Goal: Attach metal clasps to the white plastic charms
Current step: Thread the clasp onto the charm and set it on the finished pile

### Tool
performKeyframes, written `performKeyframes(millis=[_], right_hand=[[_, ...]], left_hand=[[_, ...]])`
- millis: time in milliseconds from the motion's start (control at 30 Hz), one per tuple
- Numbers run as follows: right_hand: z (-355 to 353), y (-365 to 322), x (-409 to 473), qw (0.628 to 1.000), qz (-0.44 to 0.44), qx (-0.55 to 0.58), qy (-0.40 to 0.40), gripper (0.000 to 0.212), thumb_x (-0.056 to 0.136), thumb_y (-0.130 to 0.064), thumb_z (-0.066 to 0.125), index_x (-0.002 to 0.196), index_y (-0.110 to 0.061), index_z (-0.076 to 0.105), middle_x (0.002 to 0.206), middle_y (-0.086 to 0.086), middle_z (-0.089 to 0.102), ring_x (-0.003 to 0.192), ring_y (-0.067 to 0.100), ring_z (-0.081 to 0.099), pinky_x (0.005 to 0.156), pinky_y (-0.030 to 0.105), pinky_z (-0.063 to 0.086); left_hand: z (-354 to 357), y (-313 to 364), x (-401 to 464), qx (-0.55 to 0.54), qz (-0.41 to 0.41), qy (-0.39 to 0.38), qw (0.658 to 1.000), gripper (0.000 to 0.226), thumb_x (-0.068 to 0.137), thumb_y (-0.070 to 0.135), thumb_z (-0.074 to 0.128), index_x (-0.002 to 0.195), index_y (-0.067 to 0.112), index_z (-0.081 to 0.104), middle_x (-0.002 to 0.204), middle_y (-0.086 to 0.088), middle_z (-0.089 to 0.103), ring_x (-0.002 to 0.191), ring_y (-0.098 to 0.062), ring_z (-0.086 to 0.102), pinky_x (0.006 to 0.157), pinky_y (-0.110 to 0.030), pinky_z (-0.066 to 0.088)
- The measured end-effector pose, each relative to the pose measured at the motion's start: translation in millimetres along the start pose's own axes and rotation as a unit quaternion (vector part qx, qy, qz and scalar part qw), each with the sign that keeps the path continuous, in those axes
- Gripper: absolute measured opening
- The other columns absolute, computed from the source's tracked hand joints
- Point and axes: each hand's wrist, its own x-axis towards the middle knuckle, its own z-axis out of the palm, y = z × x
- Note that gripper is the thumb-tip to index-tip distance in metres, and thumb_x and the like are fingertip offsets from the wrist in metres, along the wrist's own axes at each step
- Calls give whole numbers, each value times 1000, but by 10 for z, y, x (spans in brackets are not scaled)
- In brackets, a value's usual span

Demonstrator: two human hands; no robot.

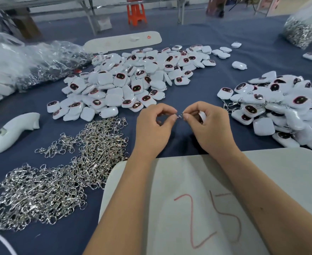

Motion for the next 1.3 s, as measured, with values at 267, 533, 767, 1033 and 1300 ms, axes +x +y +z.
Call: performKeyframes(millis=[267, 533, 767, 1033, 1300], right_hand=[[53, -38, -38, 989, -111, -101, 14, 9, 90, -3, 71, 86, -10, 74, 80, -3, 72, 75, 16, 65, 73, 36, 52], [-34, 8, 15, 990, 45, 107, -82, 13, 95, -13, 73, 88, -21, 80, 77, -9, 76, 64, 1, 63, 66, 14, 47], [-55, -24, -6, 990, 37, 136, -29, 16, 93, -6, 73, 86, -19, 78, 71, -13, 71, 61, 1, 59, 65, 11, 44], [-39, -91, -35, 996, -86, 8, 37, 16, 89, 6, 71, 90, -8, 78, 87, 0, 74, 84, 14, 68, 78, 27, 53], [-40, -73, -37, 993, -111, -11, 36, 14, 90, 6, 71, 89, -7, 77, 83, -1, 71, 79, 14, 65, 74, 27, 51]], left_hand=[[49, -29, 18, 22, 51, -16, 998, 15, 85, 10, 77, 78, 22, 70, 81, 8, 67, 81, -13, 61, 71, -19, 45], [91, -4, 18, -61, 28, -1, 998, 8, 93, 8, 69, 86, 11, 70, 79, 7, 70, 76, -11, 65, 75, -22, 49], [82, 25, 15, -66, 20, -17, 997, 7, 92, 7, 71, 88, 13, 72, 86, 6, 72, 81, -12, 65, 77, -26, 51], [93, 79, -34, -57, 36, -21, 997, 12, 87, -1, 72, 86, 10, 73, 85, -2, 72, 79, -16, 65, 74, -24, 52], [67, 43, -19, -75, 25, -42, 996, 12, 93, 3, 68, 86, 12, 73, 82, 6, 72, 80, -14, 65, 78, -32, 52]])
